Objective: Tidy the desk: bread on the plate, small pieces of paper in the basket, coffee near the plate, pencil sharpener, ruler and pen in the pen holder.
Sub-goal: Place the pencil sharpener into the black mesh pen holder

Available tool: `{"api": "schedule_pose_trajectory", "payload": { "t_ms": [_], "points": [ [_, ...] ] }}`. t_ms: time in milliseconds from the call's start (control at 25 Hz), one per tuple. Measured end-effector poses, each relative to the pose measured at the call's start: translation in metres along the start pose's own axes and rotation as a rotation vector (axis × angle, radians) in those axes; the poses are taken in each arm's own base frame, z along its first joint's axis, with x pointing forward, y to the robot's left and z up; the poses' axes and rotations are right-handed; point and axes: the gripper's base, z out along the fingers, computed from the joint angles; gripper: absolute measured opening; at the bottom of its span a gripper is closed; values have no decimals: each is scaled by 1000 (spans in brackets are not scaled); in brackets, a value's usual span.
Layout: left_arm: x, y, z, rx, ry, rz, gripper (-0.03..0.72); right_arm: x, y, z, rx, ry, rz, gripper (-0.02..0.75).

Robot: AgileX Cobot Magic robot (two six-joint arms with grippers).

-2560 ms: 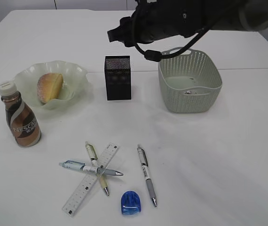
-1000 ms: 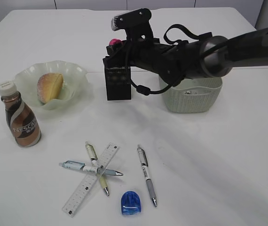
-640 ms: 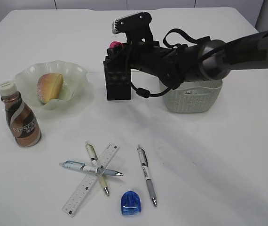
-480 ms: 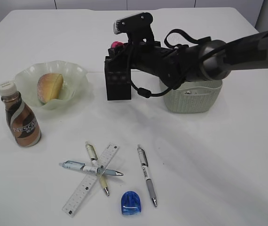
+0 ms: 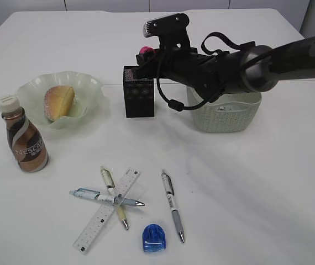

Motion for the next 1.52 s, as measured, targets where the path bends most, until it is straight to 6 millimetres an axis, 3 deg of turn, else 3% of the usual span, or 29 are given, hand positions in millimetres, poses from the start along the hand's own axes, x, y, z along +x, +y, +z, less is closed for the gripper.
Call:
{"api": "schedule_pose_trajectory", "payload": {
  "t_ms": [880, 1520],
  "points": [
    [0, 0, 0, 0, 0, 0, 461, 12, 1, 5, -3, 12, 2, 304],
    [0, 0, 0, 0, 0, 0, 461, 9, 1, 5, -9, -33, 150, 304]
  ]
}}
